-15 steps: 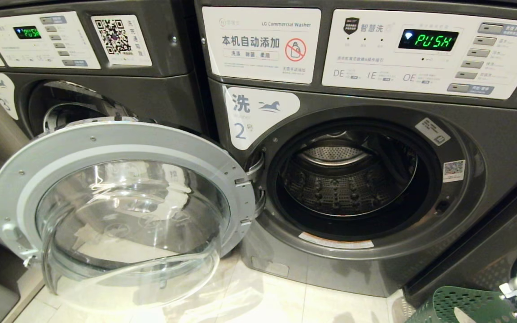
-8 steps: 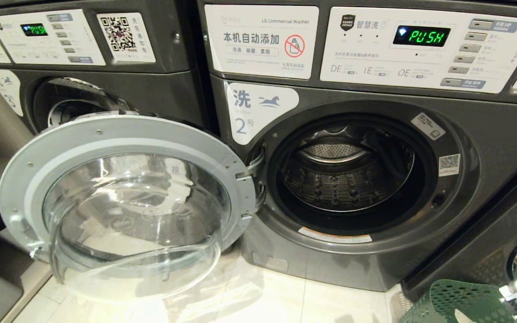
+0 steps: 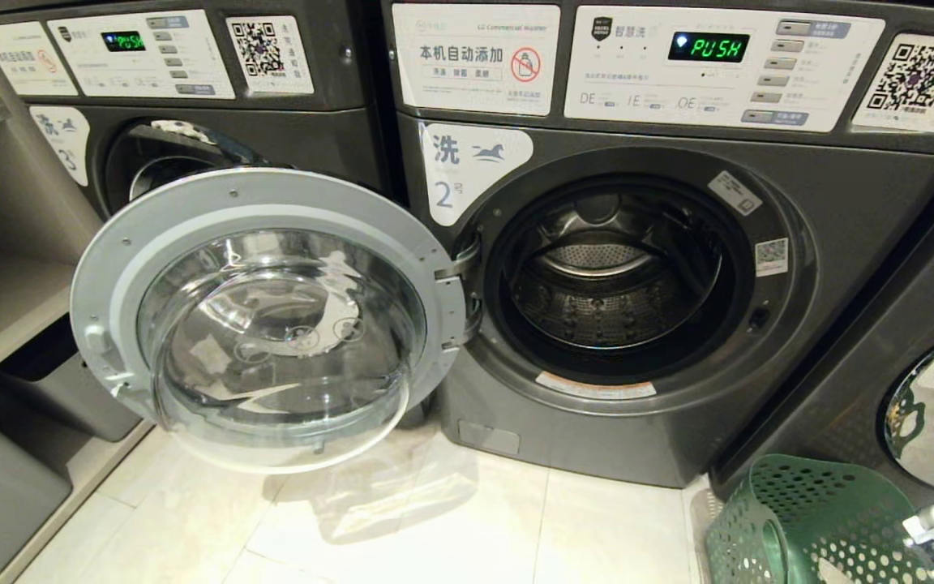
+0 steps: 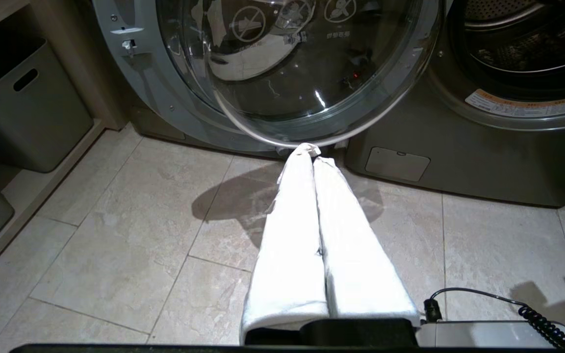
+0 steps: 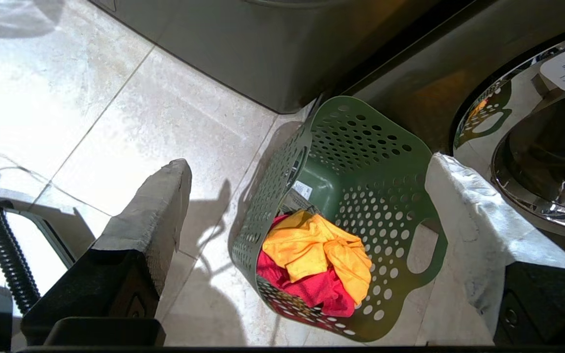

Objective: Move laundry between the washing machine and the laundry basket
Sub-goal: Close the washing machine door with the left hand

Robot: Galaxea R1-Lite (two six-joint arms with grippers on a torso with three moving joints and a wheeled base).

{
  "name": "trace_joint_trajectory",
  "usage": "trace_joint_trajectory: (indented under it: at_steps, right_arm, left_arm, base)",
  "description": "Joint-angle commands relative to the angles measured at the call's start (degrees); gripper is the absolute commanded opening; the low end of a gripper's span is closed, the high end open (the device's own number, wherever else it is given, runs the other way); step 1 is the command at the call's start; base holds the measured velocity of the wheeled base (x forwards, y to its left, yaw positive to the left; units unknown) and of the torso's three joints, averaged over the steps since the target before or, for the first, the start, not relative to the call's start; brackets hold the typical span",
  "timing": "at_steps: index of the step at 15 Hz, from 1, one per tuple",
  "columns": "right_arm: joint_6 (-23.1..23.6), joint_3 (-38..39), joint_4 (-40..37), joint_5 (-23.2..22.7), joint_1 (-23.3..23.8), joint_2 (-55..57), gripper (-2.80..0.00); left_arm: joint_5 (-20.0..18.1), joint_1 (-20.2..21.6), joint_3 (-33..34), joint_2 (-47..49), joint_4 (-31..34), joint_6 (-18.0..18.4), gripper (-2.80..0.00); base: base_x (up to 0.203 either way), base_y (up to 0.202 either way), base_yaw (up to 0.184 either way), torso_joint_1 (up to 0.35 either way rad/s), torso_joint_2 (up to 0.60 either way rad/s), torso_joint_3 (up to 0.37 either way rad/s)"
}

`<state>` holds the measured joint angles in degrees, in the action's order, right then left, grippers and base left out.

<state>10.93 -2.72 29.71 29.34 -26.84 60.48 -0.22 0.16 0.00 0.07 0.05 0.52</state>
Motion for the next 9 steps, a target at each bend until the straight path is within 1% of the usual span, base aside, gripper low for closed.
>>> trace_joint_trajectory:
  at_steps: [1,6,9]
  right_arm:
    - [0.07,-0.36,0.17,0.10,-0.05,0.17,0.00]
    - [0.10,-2.81,0.09,-0.60,0.04,0.87,0.00]
    - [-0.88,-0.71,0.17,-0.64,0.04,-1.67,0.00]
  left_arm:
    - [-0.04,0.02,0.00,0.01,0.04,0.00,-2.80]
    - [-0.04,0.02,0.00,0.01,0.04,0.18,-2.80]
    - [-0.21,0.02,-0.60,0.01,-0.45,0.38,-2.80]
  base:
    - [0.000,0.000,0.000,0.000,0.00,0.000]
    - [0.000,0.000,0.000,0.000,0.00,0.000]
    - [0.000,0.000,0.000,0.000,0.00,0.000]
